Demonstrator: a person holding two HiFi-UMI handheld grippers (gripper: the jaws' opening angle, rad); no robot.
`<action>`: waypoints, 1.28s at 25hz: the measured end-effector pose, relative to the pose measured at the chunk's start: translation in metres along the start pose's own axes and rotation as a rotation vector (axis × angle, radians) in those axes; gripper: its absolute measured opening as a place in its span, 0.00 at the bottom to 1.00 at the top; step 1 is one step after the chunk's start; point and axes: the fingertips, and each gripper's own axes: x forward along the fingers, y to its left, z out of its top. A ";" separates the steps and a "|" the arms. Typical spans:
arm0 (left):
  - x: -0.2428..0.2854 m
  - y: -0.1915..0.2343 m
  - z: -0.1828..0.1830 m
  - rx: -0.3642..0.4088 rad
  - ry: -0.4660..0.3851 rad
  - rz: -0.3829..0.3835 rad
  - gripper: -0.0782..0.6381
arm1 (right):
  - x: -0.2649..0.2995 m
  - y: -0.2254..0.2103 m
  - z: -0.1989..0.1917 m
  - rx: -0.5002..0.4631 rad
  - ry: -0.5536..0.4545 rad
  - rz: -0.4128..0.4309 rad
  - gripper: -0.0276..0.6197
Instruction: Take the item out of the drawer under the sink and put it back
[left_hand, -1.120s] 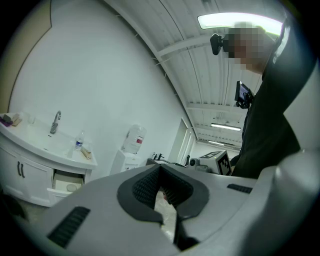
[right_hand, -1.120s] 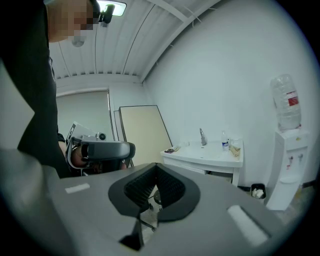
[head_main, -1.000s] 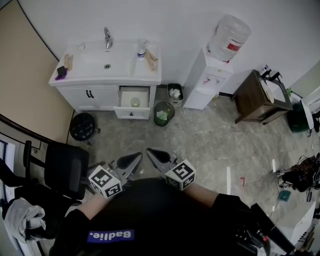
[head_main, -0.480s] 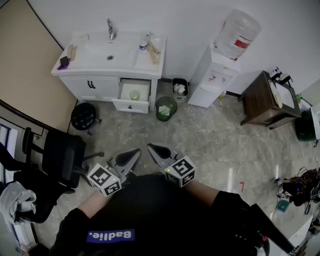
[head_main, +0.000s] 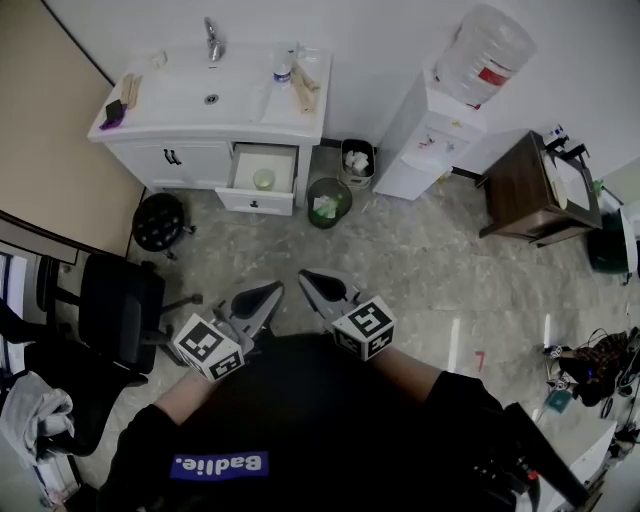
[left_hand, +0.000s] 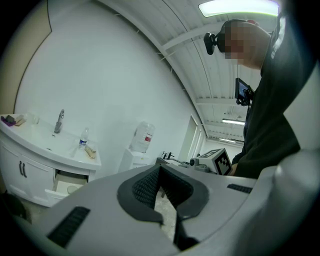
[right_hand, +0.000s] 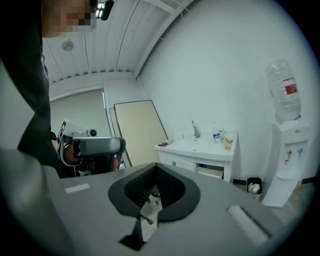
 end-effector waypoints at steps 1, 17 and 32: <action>0.002 0.010 0.004 0.004 -0.002 -0.011 0.10 | 0.008 -0.007 0.003 0.006 0.000 -0.016 0.05; 0.011 0.209 0.083 0.040 0.026 -0.142 0.10 | 0.191 -0.074 0.078 0.016 0.011 -0.212 0.05; 0.047 0.270 0.108 0.030 0.004 -0.011 0.10 | 0.235 -0.137 0.079 0.068 0.106 -0.166 0.05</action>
